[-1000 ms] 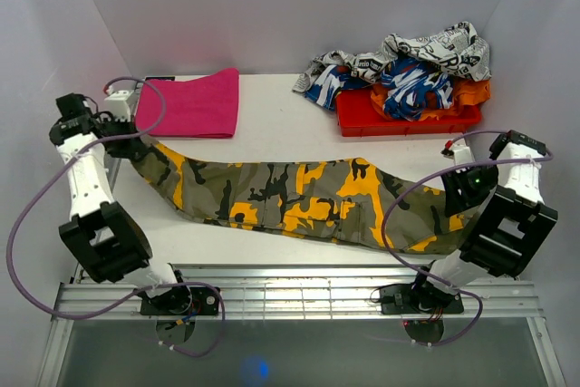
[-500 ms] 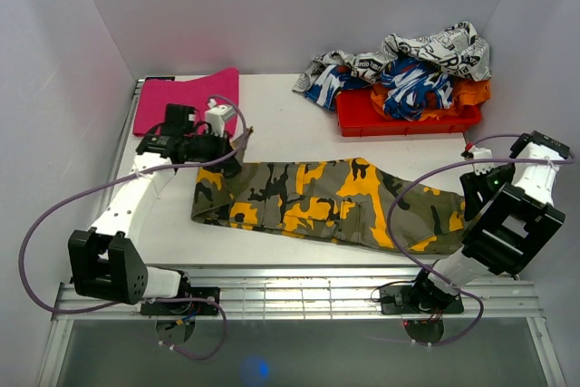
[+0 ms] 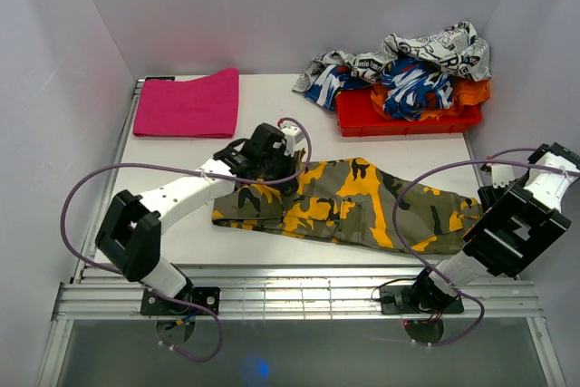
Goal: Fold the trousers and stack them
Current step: Fold the trousers
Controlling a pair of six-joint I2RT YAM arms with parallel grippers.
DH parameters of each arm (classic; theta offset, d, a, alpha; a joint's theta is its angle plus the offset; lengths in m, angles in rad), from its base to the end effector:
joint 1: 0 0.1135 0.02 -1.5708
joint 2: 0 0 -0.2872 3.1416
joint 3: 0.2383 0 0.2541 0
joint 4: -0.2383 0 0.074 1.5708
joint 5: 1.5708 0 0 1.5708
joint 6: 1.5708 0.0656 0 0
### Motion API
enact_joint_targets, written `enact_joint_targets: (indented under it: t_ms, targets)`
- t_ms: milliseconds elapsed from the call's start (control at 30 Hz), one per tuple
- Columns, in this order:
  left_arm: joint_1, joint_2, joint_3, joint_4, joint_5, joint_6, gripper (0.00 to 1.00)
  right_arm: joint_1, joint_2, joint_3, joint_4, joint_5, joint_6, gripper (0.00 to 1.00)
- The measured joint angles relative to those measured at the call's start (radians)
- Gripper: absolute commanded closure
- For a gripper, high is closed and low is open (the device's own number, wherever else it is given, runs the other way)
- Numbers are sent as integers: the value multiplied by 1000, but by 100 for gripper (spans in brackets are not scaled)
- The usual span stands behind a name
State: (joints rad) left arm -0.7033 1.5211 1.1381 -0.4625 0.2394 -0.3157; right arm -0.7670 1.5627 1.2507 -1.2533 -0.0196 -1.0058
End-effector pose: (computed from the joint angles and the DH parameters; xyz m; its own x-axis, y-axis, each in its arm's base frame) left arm 0.2558 -0.2373 0.2606 -0.7749 0.2616 -0.5755 0.5341 0.7579 -0.3746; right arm 0.1966 -0.1877 0.2424 -0.9714 -0.2365 -0.0195 -0.2366 0.9716 0.0058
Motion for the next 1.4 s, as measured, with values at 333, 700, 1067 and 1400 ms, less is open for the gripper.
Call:
enact_joint_targets:
  t_ms: [333, 700, 1067, 1400]
  targets:
    - [-156, 131, 28, 45, -140, -114, 100, -5, -6, -37, -1, 39, 3, 43]
    - [-201, 153, 72, 60, -180, -164, 100, -5, -26, -95, 5, 40, 3, 43]
    - [-223, 227, 135, 75, -180, -186, 100, -5, -50, -128, 18, 40, 2, 43]
    - [-249, 232, 135, 82, -134, -175, 32, -5, -50, -128, 22, 39, 2, 43]
